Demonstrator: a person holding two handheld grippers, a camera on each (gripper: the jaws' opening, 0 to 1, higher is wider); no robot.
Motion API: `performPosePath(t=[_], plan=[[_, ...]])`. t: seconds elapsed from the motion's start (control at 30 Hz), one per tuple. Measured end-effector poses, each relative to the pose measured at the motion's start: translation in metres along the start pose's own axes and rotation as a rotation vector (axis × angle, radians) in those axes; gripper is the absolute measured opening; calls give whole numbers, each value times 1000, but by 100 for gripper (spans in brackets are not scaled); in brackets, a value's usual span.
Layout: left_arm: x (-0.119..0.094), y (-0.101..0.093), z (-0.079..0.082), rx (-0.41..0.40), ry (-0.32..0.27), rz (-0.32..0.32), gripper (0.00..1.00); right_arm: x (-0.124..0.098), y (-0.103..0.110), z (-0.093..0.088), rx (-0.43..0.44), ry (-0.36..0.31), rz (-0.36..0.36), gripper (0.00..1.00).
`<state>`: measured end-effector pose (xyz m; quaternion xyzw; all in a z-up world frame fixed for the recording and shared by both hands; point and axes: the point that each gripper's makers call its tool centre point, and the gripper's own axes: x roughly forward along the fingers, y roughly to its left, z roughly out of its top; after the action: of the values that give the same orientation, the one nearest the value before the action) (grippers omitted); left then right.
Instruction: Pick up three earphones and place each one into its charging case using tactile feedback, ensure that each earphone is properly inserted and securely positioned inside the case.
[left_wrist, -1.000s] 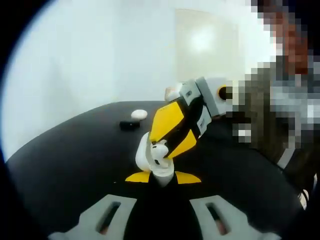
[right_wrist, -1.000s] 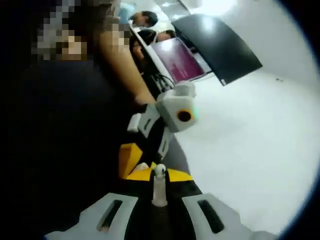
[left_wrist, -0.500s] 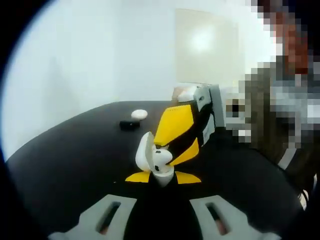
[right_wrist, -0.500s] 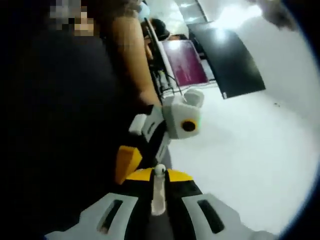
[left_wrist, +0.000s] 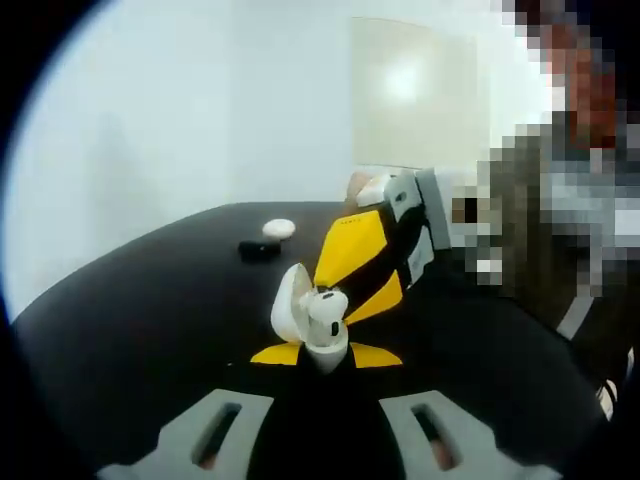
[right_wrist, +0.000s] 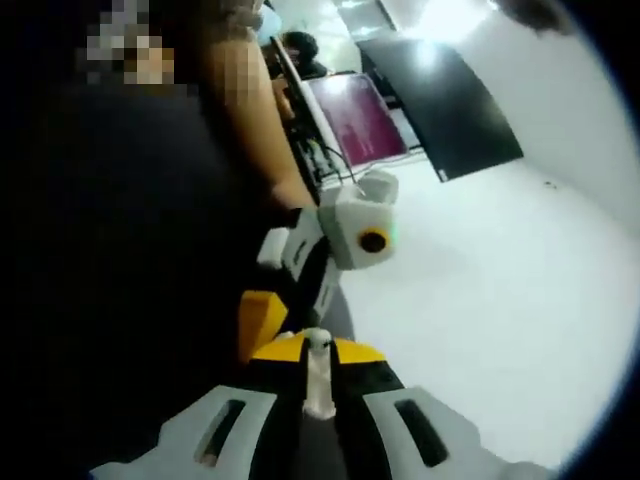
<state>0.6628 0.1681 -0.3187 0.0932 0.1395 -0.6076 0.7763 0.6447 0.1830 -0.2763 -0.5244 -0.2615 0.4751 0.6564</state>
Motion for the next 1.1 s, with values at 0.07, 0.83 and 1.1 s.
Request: performPosePath(t=[0.07,0.83,1.1], plan=[[0,0,0,0,0,0,13,-2,3,-2,-13,18,24,3],[-3,-2,1,23,5,1,13,-26,-67,-32,354,-44,-169,4],[-7,0,5,17,-15,4,12,-29,-80,-38,407,-57,-211,4]])
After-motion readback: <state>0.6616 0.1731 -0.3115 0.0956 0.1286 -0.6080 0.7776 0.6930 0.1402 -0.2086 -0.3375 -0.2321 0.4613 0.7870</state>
